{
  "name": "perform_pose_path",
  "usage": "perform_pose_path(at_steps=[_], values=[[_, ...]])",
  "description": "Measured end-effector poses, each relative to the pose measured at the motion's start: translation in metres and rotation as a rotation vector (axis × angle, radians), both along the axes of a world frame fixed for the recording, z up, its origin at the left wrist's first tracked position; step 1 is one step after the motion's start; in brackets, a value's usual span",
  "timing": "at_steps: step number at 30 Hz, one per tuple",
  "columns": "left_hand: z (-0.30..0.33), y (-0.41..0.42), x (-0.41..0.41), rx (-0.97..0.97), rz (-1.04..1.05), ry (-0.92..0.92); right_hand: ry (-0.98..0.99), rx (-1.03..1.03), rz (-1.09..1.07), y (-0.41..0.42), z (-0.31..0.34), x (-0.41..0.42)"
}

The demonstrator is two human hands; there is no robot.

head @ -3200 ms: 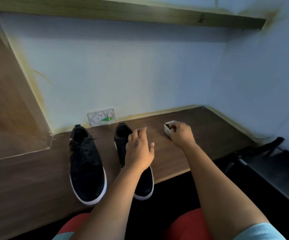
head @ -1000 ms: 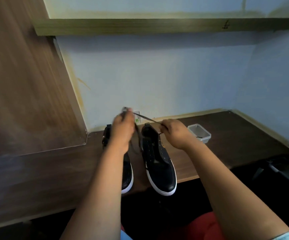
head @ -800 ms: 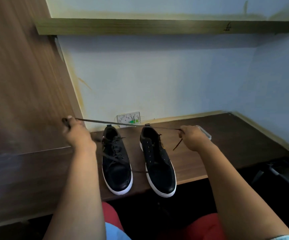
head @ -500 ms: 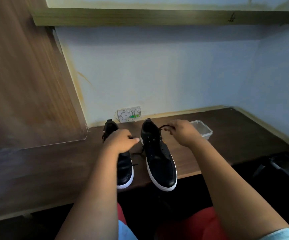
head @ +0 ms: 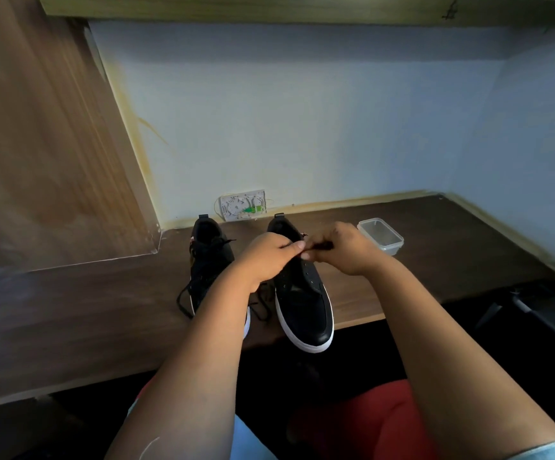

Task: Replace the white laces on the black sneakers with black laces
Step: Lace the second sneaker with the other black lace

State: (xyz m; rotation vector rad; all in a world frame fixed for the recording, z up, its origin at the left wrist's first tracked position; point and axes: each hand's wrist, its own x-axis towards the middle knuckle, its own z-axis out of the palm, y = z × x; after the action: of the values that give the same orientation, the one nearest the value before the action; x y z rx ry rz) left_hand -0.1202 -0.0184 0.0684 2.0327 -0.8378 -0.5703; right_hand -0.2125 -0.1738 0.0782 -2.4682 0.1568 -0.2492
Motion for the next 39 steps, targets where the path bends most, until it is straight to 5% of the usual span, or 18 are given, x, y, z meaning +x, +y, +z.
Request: perform_pose_path(at_steps=[3, 6, 13, 18, 22, 28, 36, 39], values=[[-0.002, 0.01, 0.013, 0.099, -0.006, -0.002, 0.081, -0.005, 0.019, -0.006, -0.006, -0.005], [-0.004, 0.01, 0.011, 0.131, -0.026, 0.207, -0.031, 0.061, -0.056, -0.008, -0.016, -0.007], [-0.025, -0.005, -0.002, -0.12, -0.063, 0.567, -0.198, 0.068, -0.053, 0.002, -0.031, -0.003], [-0.03, -0.006, -0.005, -0.061, 0.033, 0.362, -0.182, 0.155, -0.15, -0.003, -0.06, -0.015], [-0.043, -0.009, -0.011, 0.096, 0.234, 0.089, -0.098, 0.007, -0.295, 0.011, -0.08, -0.015], [-0.068, -0.017, -0.032, 0.046, 0.336, -0.047, -0.047, -0.079, -0.39, 0.026, -0.096, -0.01], [-0.08, -0.033, -0.048, 0.095, 0.345, -0.349, -0.09, 0.805, -0.617, 0.006, -0.108, -0.012], [-0.084, -0.04, -0.054, 0.116, 0.335, -0.453, -0.08, 0.979, -0.588, 0.003, -0.109, -0.01]])
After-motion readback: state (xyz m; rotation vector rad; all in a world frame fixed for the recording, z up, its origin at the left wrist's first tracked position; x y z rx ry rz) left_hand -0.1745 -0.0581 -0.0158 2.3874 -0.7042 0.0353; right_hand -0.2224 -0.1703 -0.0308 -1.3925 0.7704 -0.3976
